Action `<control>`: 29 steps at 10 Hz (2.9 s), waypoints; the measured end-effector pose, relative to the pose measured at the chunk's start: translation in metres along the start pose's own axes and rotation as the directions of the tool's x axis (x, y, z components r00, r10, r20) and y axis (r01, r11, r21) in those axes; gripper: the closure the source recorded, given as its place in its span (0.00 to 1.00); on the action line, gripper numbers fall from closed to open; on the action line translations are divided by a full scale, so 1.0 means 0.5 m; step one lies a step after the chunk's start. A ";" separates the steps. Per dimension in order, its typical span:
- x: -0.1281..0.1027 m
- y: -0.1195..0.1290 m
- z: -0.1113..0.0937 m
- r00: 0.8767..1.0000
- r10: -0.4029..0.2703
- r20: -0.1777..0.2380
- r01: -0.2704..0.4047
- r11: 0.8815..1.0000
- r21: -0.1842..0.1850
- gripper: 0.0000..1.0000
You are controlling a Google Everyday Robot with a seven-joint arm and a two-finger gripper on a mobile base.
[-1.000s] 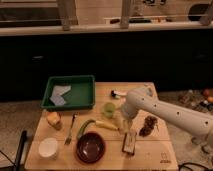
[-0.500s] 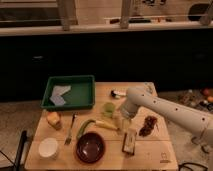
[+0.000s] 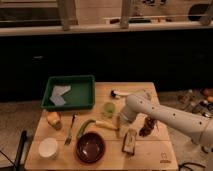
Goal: Place banana in tray
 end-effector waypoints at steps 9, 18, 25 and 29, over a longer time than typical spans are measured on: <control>-0.075 0.028 -0.011 0.984 0.115 0.138 -0.123 0.991 0.050 0.20; -0.092 0.024 0.020 0.979 0.124 0.161 -0.130 0.991 0.026 0.81; -0.085 0.013 0.007 0.980 0.075 0.184 -0.080 0.997 0.016 1.00; -0.074 -0.001 -0.022 0.975 0.056 0.217 -0.064 0.998 0.029 1.00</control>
